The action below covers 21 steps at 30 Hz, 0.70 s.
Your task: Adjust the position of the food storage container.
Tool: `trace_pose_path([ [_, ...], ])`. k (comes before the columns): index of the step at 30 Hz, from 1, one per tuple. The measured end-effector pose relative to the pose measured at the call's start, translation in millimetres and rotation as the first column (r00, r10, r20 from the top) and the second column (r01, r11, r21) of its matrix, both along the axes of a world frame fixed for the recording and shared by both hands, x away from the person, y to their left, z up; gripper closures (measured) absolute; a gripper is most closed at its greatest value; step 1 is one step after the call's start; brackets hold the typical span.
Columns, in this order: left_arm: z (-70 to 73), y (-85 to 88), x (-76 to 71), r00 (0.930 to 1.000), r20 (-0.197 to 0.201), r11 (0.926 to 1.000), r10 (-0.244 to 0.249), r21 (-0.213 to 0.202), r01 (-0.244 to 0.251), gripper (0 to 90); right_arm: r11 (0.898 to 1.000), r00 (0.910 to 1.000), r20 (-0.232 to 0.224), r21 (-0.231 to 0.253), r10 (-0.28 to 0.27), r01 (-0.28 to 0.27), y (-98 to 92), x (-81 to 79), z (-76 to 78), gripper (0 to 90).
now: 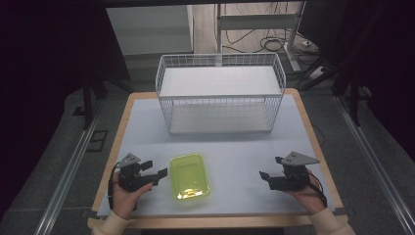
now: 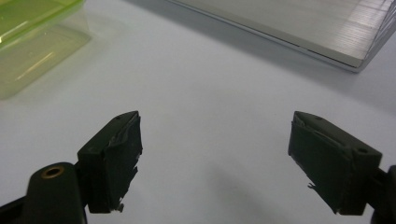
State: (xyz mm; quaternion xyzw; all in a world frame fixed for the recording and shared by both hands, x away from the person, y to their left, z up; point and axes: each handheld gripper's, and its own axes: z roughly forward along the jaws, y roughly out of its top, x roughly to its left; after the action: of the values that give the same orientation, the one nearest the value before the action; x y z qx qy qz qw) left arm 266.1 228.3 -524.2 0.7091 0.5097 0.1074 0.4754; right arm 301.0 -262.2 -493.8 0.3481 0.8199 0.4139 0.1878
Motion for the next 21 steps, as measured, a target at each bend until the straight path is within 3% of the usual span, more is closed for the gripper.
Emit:
trace_pose_path([
  [6,1.5,0.3,-1.3,1.0,0.005,1.0,-0.001,-0.003,0.001,22.3,1.0,0.9999,0.016,-0.025,-0.001,0.001,0.9,-0.4,0.3,18.8],
  [8,7.1,0.5,-3.5,0.9996,0.027,0.9999,-0.01,-0.005,0.01,25.2,0.999,0.9999,0.012,-0.041,-0.005,0.006,0.5,-1.0,-0.4,19.3],
  [11,17.8,1.8,-6.4,0.9982,0.048,0.9986,-0.036,-0.036,0.038,43.6,0.999,0.9998,0.015,-0.038,-0.013,0.014,-0.2,-0.8,0.0,19.5],
  [14,26.0,1.1,-9.0,0.9972,0.062,0.9987,-0.041,-0.027,0.042,62.7,0.999,0.9997,0.013,-0.039,-0.019,0.02,-1.3,-0.9,0.4,19.6],
  [17,34.5,-0.4,-13.1,0.9947,0.071,0.9963,-0.074,-0.038,0.077,80.8,0.999,0.9996,0.017,-0.04,-0.022,0.023,-1.5,-0.4,1.0,19.6],
  [19,37.9,-3.7,-14.9,0.9927,0.069,0.9937,-0.099,-0.045,0.102,88.1,0.999,0.9996,0.016,-0.042,-0.023,0.023,-1.5,0.0,0.7,19.7],
  [21,41.9,-8.6,-16.3,0.99,0.07,0.9912,-0.122,-0.042,0.126,89.7,0.999,0.9996,0.013,-0.044,-0.023,0.024,-1.7,0.3,0.3,19.7],
])
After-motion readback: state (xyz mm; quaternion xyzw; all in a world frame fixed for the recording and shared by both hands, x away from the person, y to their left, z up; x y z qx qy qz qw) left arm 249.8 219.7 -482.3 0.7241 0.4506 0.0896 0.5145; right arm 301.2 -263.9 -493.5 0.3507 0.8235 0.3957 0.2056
